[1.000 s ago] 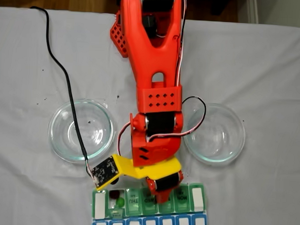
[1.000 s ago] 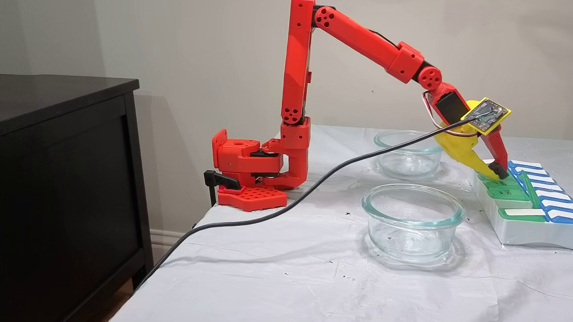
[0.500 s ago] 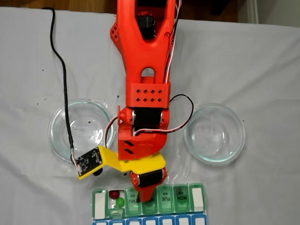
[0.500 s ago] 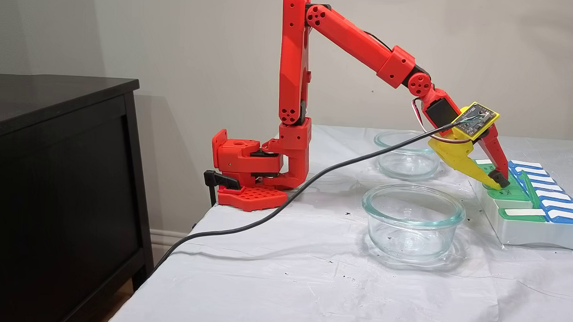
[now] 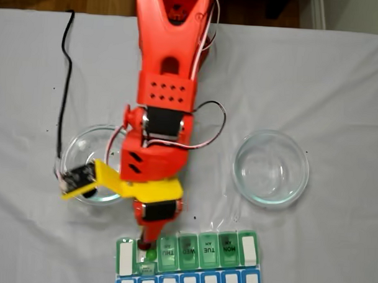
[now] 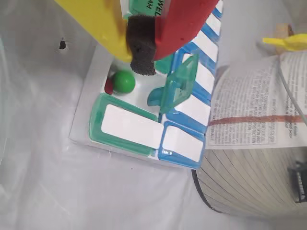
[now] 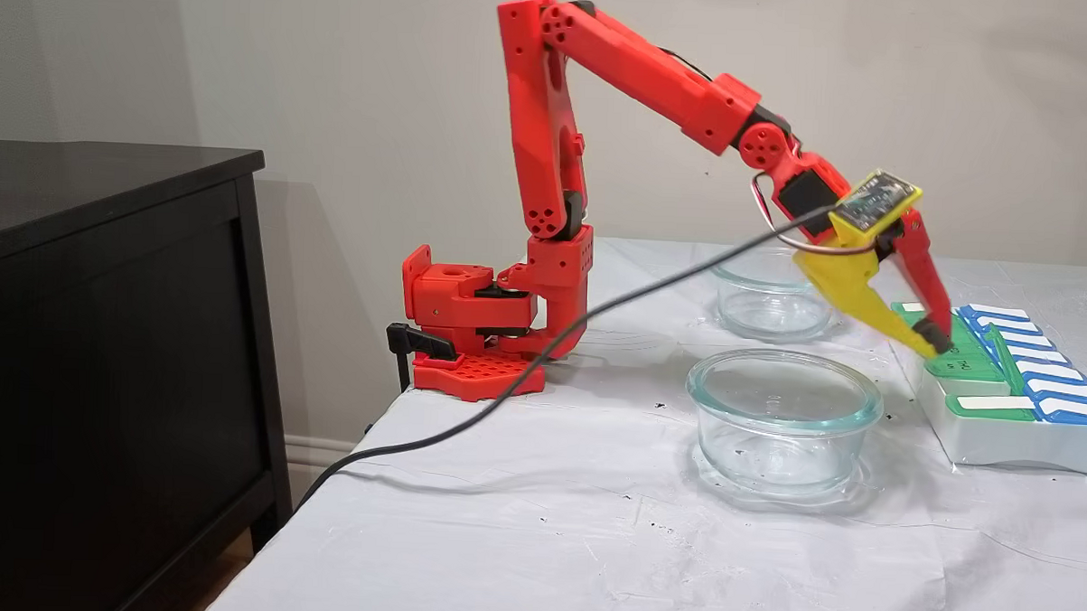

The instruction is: Sort medicines into box.

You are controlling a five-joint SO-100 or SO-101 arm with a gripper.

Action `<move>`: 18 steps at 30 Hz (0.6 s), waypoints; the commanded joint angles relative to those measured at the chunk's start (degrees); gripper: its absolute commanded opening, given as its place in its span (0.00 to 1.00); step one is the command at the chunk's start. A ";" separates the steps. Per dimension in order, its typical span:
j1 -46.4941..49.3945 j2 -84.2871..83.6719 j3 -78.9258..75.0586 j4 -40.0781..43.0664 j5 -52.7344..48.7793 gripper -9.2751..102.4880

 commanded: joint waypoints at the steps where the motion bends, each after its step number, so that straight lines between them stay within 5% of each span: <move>1: 2.02 6.50 -7.03 0.35 2.11 0.08; 18: 2.02 1.58 -8.88 -11.43 7.38 0.08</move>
